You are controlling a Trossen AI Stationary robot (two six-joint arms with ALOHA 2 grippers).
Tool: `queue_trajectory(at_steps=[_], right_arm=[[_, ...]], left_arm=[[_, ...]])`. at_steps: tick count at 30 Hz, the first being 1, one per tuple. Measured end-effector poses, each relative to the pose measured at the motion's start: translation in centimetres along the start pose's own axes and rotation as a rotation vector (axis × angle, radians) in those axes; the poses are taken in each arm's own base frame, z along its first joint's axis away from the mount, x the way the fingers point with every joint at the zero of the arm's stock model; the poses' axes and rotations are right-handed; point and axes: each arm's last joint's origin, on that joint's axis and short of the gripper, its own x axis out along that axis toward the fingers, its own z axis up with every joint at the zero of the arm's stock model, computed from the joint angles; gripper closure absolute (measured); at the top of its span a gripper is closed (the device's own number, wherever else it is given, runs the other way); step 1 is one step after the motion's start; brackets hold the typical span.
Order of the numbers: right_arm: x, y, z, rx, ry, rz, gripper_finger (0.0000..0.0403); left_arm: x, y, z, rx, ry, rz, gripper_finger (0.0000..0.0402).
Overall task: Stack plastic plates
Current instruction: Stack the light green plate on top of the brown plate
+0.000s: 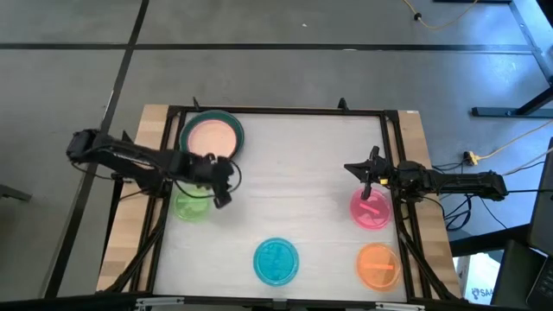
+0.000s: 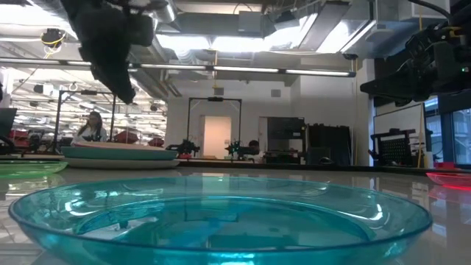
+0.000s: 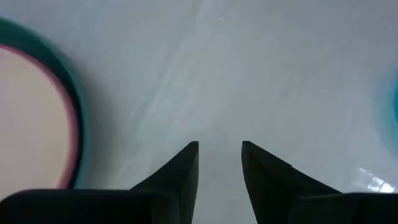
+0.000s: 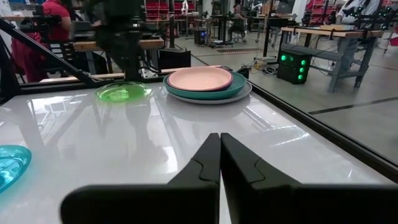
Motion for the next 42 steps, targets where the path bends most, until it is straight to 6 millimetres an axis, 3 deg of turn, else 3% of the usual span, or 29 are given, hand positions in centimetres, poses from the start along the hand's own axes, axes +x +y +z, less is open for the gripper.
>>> queue_trajectory(at_steps=[6,12,16,22,33,42], right_arm=[[0.0,0.0,0.0,0.001,-0.002,-0.001,0.0398],[0.0,0.0,0.0,0.001,-0.002,-0.001,0.0398],[0.0,0.0,0.0,0.001,-0.001,-0.001,0.0398],[0.0,0.0,0.0,0.001,-0.001,-0.001,0.0398],[0.0,0.0,0.0,0.001,-0.001,0.000,0.0398],[0.0,0.0,0.0,0.001,-0.001,0.000,0.0398]], left_arm=[[0.1,-4.5,0.9,0.047,0.050,0.007,0.0287],[1.4,-6.6,1.3,0.022,0.297,0.207,0.0287],[2.9,-6.9,0.7,-0.049,0.468,0.336,0.0287],[5.6,-7.2,-0.9,-0.101,0.645,0.368,0.0287],[7.6,-6.0,-2.9,-0.105,0.699,0.475,0.0287],[8.4,-6.1,-3.4,-0.119,0.690,0.413,0.0287]])
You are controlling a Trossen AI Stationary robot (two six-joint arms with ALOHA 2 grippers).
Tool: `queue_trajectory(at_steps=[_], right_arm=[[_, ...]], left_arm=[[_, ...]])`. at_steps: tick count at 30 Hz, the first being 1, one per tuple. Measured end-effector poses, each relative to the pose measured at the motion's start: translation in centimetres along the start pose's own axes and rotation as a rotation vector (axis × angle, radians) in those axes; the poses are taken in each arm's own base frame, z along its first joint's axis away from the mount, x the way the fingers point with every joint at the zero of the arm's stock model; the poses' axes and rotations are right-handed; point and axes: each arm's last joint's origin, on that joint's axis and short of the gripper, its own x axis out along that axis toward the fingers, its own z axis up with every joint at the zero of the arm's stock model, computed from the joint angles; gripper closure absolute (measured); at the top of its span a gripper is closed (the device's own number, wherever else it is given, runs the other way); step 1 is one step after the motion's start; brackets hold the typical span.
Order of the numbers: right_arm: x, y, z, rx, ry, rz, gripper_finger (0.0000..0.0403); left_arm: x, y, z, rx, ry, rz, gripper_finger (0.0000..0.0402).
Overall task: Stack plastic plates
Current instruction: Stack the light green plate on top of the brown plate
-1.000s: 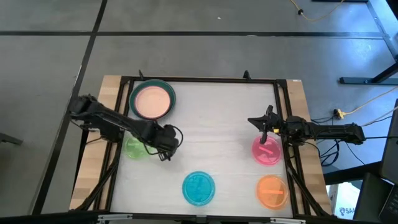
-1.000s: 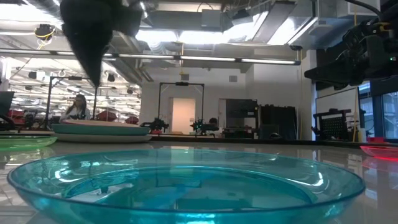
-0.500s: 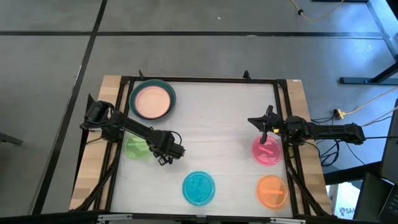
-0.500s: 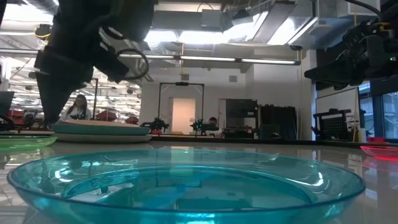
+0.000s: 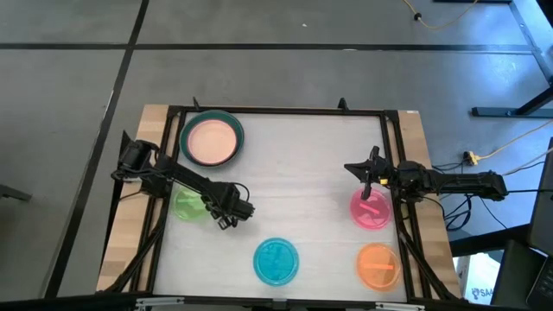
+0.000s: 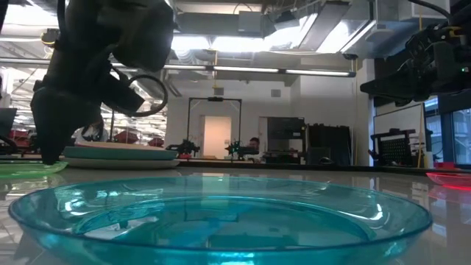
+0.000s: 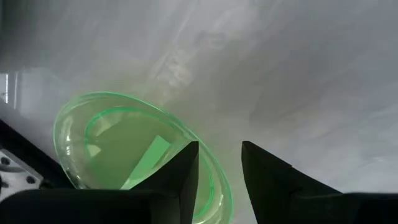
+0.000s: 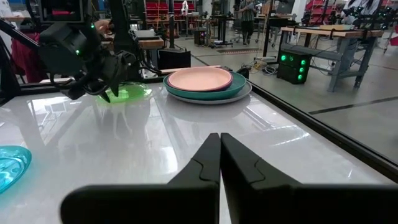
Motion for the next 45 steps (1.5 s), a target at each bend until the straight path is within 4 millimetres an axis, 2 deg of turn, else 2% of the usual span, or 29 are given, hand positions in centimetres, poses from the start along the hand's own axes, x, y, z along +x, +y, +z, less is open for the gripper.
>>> queue_trajectory(at_steps=[5,12,18,30,35,40,45], right_arm=[[0.0,0.0,0.0,0.000,0.000,0.000,0.0398],[0.0,0.0,0.0,0.000,0.000,0.000,0.0398],[0.0,0.0,0.0,0.000,0.001,0.000,0.0398],[0.0,0.0,0.0,0.000,0.001,0.000,0.0398],[0.0,0.0,0.0,0.000,0.001,0.000,0.0398],[0.0,0.0,0.0,0.000,0.001,0.000,0.0398],[0.0,0.0,0.0,0.000,0.000,0.000,0.0398]], left_arm=[[0.2,0.4,-0.1,-0.001,0.010,0.033,0.0287],[2.0,0.7,-0.3,-0.006,0.046,0.013,0.0287],[2.5,1.1,-0.3,0.025,0.060,0.013,0.0290],[2.7,1.2,-0.5,0.117,0.087,0.021,0.0366],[2.7,0.9,-0.6,0.140,0.129,-0.031,0.0393],[2.0,0.0,-1.0,0.216,0.158,-0.111,0.0398],[-0.5,-1.2,-0.8,0.311,0.092,-0.153,0.0398]])
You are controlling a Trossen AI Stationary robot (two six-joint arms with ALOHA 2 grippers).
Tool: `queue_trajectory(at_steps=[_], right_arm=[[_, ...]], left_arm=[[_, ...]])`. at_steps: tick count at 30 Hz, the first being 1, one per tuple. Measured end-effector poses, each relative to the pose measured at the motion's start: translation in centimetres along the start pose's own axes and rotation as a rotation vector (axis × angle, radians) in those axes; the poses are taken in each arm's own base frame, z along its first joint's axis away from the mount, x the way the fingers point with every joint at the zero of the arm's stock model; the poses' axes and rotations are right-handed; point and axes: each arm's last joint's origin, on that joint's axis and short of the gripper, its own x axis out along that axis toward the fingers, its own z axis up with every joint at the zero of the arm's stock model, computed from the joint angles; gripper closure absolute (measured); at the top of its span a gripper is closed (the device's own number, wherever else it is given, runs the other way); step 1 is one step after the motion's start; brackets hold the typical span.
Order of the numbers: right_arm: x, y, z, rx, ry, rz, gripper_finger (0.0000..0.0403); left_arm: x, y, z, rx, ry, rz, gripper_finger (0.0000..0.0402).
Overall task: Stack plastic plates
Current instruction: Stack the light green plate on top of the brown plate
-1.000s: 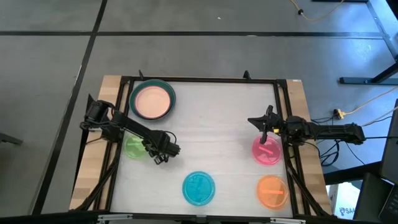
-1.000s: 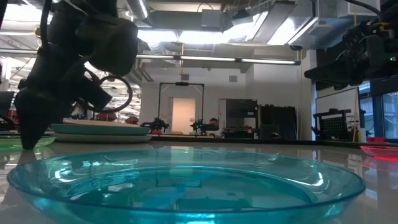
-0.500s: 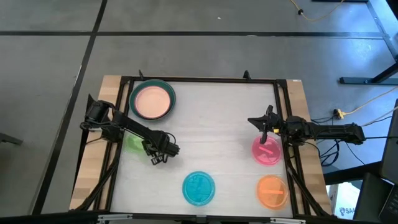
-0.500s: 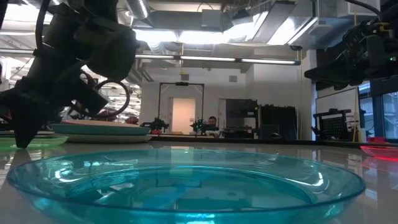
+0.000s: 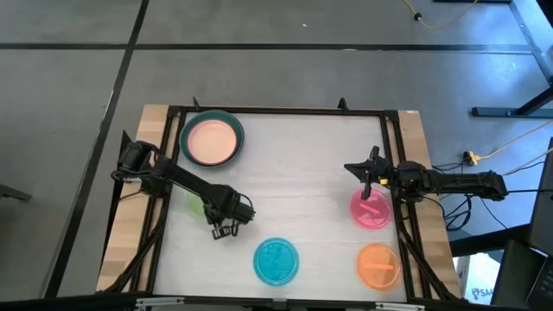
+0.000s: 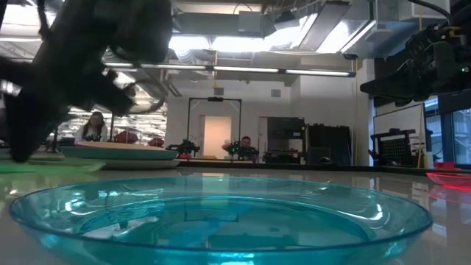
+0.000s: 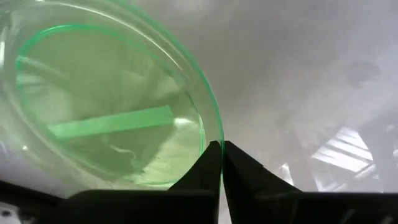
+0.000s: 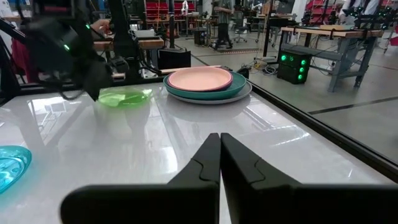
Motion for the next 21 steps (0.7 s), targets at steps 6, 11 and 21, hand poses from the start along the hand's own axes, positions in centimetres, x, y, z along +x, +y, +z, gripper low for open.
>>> queue_trajectory(at_steps=[6,11,21], right_arm=[[0.0,0.0,0.0,0.000,0.000,0.000,0.0398],[0.0,0.0,0.0,0.000,0.000,0.000,0.0398],[0.0,0.0,0.0,0.000,0.001,0.000,0.0398]], left_arm=[[-4.2,-1.1,-0.3,0.090,-0.108,0.126,0.0398],[-7.6,-1.4,-0.7,0.144,-0.270,0.313,0.0398],[-9.4,1.6,-2.0,0.155,-0.389,0.490,0.0398]])
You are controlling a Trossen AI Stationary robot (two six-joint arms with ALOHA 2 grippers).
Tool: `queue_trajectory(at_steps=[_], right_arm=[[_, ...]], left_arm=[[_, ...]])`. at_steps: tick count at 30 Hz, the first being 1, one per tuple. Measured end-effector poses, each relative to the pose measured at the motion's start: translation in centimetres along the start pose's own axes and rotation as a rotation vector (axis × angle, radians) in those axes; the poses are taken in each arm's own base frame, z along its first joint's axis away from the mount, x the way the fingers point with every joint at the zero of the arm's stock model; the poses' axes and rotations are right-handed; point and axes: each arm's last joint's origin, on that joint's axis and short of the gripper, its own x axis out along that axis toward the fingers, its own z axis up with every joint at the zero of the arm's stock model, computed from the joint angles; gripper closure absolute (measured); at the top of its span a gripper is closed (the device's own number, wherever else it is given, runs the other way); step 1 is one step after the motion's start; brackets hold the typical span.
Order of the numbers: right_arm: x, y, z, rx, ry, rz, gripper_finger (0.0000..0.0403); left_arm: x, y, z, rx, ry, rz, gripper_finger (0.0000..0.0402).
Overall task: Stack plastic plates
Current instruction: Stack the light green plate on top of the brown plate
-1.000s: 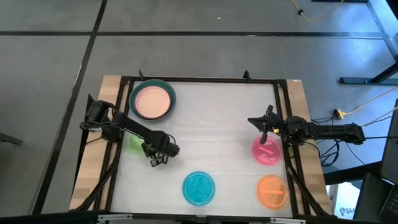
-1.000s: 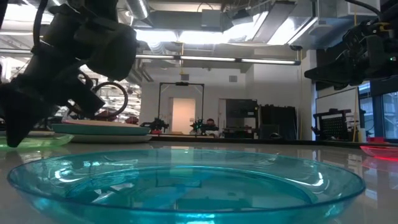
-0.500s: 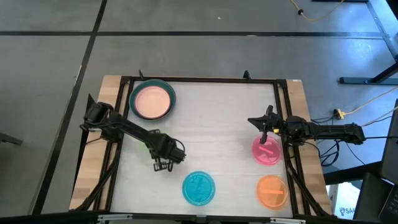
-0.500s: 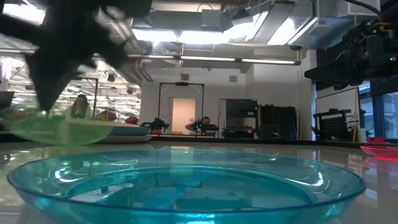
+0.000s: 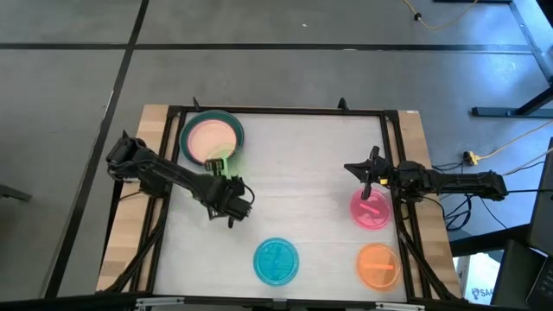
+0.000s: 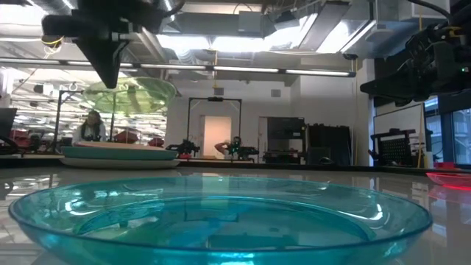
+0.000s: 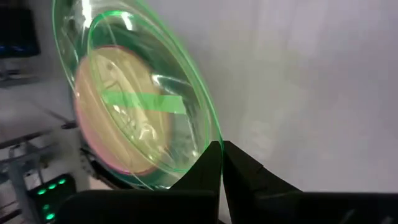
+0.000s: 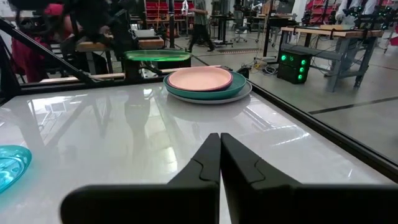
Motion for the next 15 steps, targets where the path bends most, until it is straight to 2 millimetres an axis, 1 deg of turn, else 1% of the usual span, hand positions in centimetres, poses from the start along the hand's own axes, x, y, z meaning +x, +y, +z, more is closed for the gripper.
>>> queue_trajectory(at_steps=[6,11,15], right_arm=[[0.0,0.0,0.0,-0.001,0.006,0.000,0.0398],[0.0,0.0,0.0,-0.002,0.006,0.000,0.0398],[0.0,0.0,0.0,-0.002,0.006,0.000,0.0398]], left_arm=[[2.3,2.5,-1.4,-0.040,0.029,0.064,0.0398],[5.3,3.8,-2.5,-0.073,0.071,0.073,0.0398],[8.0,4.2,-2.6,-0.088,0.082,0.061,0.0398]])
